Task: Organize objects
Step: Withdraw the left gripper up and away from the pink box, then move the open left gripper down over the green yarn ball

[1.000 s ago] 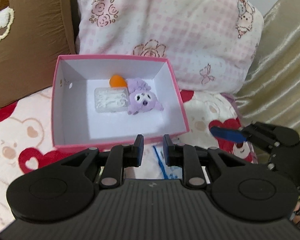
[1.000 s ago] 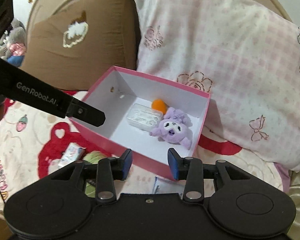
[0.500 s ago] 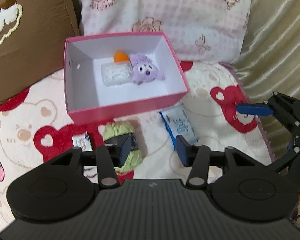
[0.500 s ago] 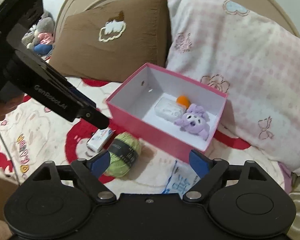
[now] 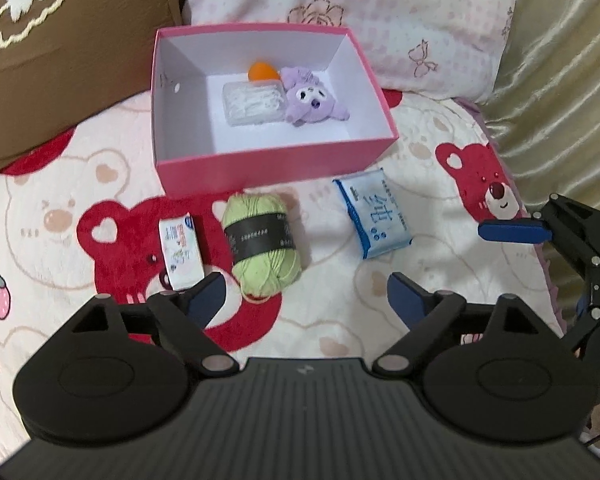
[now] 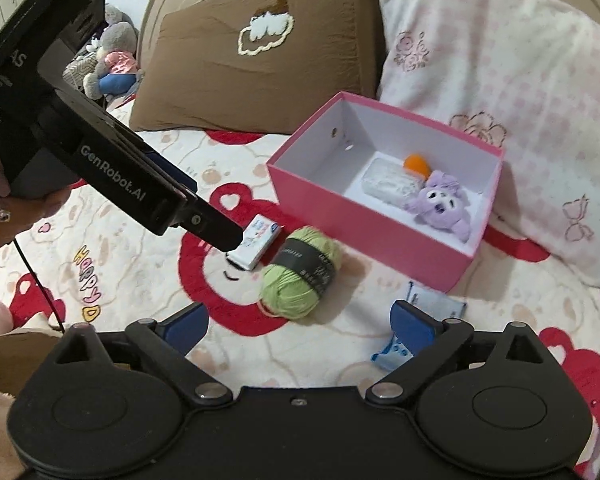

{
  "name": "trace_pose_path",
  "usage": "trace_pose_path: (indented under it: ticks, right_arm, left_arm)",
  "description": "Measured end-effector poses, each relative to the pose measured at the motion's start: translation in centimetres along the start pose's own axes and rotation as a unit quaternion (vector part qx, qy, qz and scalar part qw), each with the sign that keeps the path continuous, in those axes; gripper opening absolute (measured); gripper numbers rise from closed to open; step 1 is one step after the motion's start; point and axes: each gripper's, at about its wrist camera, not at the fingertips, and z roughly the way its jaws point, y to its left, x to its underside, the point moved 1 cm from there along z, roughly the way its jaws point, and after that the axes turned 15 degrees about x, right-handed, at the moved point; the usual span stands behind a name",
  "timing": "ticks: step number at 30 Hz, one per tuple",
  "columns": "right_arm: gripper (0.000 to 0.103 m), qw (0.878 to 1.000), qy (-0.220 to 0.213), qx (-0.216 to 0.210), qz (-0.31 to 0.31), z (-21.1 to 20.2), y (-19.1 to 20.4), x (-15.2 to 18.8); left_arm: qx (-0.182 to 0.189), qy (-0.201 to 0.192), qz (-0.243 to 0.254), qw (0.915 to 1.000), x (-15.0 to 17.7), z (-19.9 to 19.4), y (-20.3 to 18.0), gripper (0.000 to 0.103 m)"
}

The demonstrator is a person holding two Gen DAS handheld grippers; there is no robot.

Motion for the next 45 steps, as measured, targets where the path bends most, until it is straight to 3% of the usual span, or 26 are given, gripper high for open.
trace_pose_path:
  ticks: [6,10,12,15,17,21,28,32,37,42,45]
  right_arm:
    - [0.099,1.0,0.002,-0.02,0.019,0.4,0.6,0.8]
    - [0.099,0.999,-0.024,0.0,0.049,0.6,0.7,0.9]
    - [0.099,0.998,-0.027,-0.01,0.051,0.9,0.8,0.9]
    - [0.099,0.999,-0.037,-0.008,0.032,1.4,1.5,1.2]
    - [0.099,0.999,-0.038,0.0,0.02,1.9,2.0,1.4]
    - [0.099,0.997,-0.06,0.044,-0.008,2.4,2.9,2.0]
    - [0.099,0.999,-0.049,0.012,-0.002,4.2,3.2,2.5]
    - [0.099,0.999,-0.044,0.003,-0.022,5.4,4.0,2.4]
    - [0.098,0.994,-0.075,-0.011,-0.073,6.8,4.8,1.6]
    - [0.098,0.997,-0.055,-0.036,-0.04,9.4,4.4,1.7]
    - [0.099,0.996,-0.087,0.012,0.012,10.4,4.3,3.3]
  left_arm:
    - [0.006,0.003,-0.011,0.9999,1.6,0.5,1.1,0.091]
    - [0.003,-0.003,-0.02,0.9998,2.5,1.3,2.1,0.091]
    - [0.011,-0.01,-0.038,0.9992,2.7,1.7,3.0,0.091]
    - [0.015,-0.014,-0.056,0.9982,3.1,2.3,4.0,0.09]
    - [-0.002,-0.018,-0.054,0.9984,3.5,2.9,4.2,0.09]
    - [-0.018,-0.019,-0.049,0.9985,3.8,4.0,4.5,0.091]
    - [-0.019,-0.034,-0.065,0.9971,4.1,5.0,5.2,0.091]
    - [-0.032,-0.01,-0.072,0.9969,4.1,5.7,5.5,0.091]
    - [-0.039,-0.012,-0.069,0.9968,3.5,5.7,5.4,0.091]
    - [-0.039,-0.03,-0.085,0.9952,3.2,6.1,6.0,0.101]
    - [-0.03,-0.032,-0.095,0.9945,3.4,6.8,6.4,0.101]
